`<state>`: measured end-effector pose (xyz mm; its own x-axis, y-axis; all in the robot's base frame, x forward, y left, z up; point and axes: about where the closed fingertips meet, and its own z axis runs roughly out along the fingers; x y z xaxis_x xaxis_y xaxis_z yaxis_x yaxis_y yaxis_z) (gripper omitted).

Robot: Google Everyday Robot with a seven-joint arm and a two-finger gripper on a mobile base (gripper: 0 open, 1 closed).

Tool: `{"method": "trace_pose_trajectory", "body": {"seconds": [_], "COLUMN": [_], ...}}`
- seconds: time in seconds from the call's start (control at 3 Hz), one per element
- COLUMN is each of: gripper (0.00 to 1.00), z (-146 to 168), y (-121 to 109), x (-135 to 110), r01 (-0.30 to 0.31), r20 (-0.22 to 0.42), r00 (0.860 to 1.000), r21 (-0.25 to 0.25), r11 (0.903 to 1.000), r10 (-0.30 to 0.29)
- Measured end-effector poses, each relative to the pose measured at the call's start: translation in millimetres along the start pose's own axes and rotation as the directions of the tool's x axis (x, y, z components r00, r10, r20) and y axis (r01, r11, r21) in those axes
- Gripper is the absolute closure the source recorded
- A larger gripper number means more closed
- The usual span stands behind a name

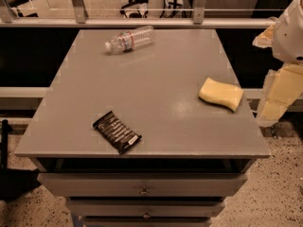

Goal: Move water bottle near sponge

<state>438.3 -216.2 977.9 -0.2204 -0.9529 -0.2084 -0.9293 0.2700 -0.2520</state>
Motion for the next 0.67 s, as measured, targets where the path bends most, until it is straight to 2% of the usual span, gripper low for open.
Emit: {"method": "trace_pose_trajectory", "body": {"seconds": [0.33,0.67], "gripper": [0.0,0.0], "z": [0,4], "y": [0,-17], "x": [0,-3], "r01": [0.0,0.028], "r20": [0.0,0.038], "r00": [1.0,0.999], "r21": [0.0,0.034], "r11": [1.0,0.999], "r10": [0.0,-0.03]}}
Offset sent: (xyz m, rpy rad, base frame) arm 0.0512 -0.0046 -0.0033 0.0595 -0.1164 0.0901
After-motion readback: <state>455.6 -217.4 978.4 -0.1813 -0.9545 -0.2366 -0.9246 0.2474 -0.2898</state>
